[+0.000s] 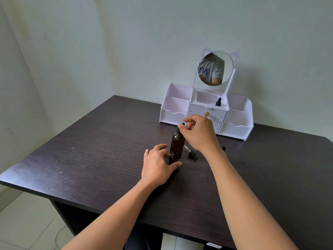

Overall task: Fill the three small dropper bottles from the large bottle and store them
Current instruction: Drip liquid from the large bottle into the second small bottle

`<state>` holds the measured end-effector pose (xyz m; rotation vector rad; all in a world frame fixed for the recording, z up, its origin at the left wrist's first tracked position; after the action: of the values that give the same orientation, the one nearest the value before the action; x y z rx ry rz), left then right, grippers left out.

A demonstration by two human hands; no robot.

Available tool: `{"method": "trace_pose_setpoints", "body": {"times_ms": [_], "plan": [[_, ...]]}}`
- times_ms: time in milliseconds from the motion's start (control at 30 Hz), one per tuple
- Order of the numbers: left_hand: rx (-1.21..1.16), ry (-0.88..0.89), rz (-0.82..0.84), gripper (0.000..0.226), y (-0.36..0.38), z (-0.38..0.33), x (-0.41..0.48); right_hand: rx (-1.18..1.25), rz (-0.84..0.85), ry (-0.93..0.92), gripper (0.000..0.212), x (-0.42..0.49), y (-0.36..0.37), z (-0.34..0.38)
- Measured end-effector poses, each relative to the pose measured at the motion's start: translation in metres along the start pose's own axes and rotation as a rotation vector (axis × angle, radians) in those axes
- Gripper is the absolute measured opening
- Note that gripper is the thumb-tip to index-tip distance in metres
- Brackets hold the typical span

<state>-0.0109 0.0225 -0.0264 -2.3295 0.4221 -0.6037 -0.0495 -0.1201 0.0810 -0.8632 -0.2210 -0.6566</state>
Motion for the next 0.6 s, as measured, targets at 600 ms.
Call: {"method": "trace_pose_setpoints", "body": {"times_ms": [600], "plan": [[0.006,-0.017,0.013,0.037,-0.0012,-0.0013,-0.0001,-0.069,0.039,0.002,0.008,0.0018,-0.0013,0.0035]]}}
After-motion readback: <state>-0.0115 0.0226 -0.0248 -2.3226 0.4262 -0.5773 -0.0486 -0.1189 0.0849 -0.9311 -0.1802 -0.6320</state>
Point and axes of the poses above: each hand's wrist, its own x-axis towards the middle knuckle, its own y-axis out of the palm, z = x × y, the point moved 2 cm from there along x, towards the middle knuckle, and after that the axes turned 3 degrees about y, right-handed, at the moved point
